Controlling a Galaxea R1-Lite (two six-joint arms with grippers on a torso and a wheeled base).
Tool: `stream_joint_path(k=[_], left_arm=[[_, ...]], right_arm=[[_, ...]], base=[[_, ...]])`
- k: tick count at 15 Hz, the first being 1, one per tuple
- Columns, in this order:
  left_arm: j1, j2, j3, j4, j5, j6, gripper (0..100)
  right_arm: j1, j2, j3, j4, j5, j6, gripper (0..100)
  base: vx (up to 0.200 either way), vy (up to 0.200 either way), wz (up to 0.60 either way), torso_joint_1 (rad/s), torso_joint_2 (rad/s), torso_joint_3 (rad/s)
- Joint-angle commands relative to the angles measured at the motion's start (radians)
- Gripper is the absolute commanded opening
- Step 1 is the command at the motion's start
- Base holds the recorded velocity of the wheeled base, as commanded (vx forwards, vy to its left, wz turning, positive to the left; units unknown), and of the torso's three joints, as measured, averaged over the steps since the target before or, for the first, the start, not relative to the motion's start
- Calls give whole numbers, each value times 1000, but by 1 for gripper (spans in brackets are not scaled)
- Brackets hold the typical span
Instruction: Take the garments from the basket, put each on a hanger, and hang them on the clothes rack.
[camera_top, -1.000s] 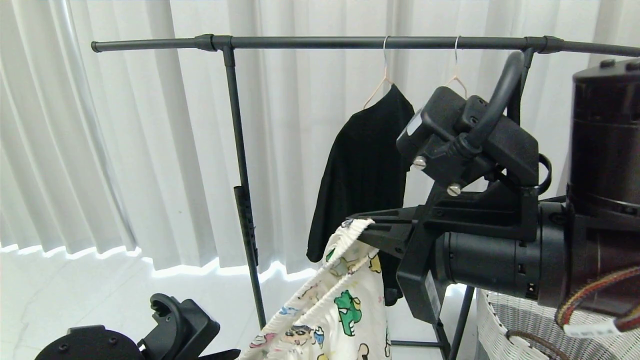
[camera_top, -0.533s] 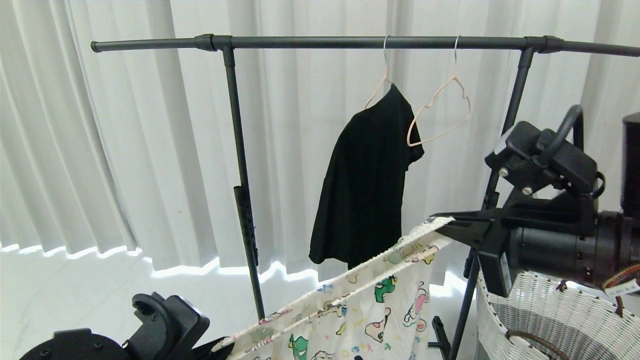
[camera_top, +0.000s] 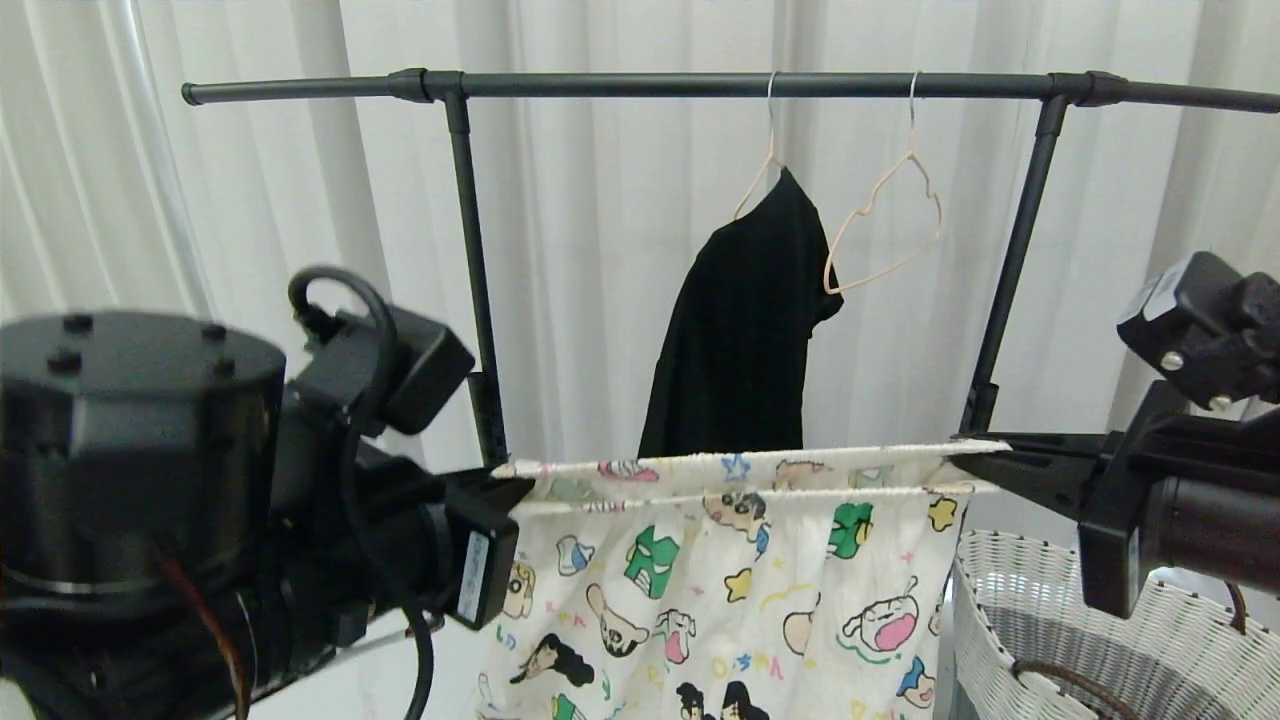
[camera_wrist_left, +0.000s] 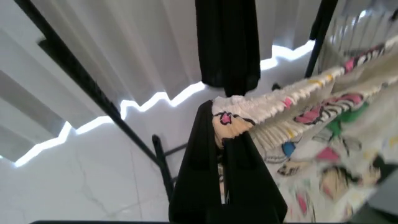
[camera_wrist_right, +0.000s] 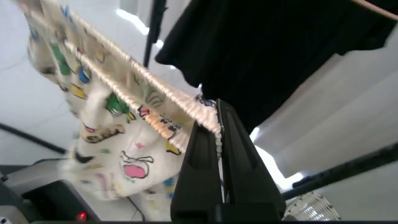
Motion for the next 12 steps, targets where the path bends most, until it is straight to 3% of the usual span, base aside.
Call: stream_joint_path(k=[1, 3, 4, 8, 12], left_arm=[[24, 61, -342, 286, -79, -1, 0], [26, 45, -448, 420, -228, -1, 0], [26, 48, -456, 423, -242, 0, 0], [18, 29, -471, 404, -191, 2, 0], [-22, 13, -462, 271, -70, 0, 0]], right_arm=[[-70, -11, -29, -5, 0, -2, 0], [-98, -26, -66, -5, 0, -2, 0], [-98, -37, -80, -3, 0, -2, 0], [-98, -91, -158, 5, 7, -39, 0], [-93, -106, -250, 58, 42, -57, 0]], base=[[0, 0, 0, 0, 0, 0], [0, 0, 0, 0, 0, 0], [0, 0, 0, 0, 0, 0], [0, 0, 0, 0, 0, 0], [0, 0, 0, 0, 0, 0]])
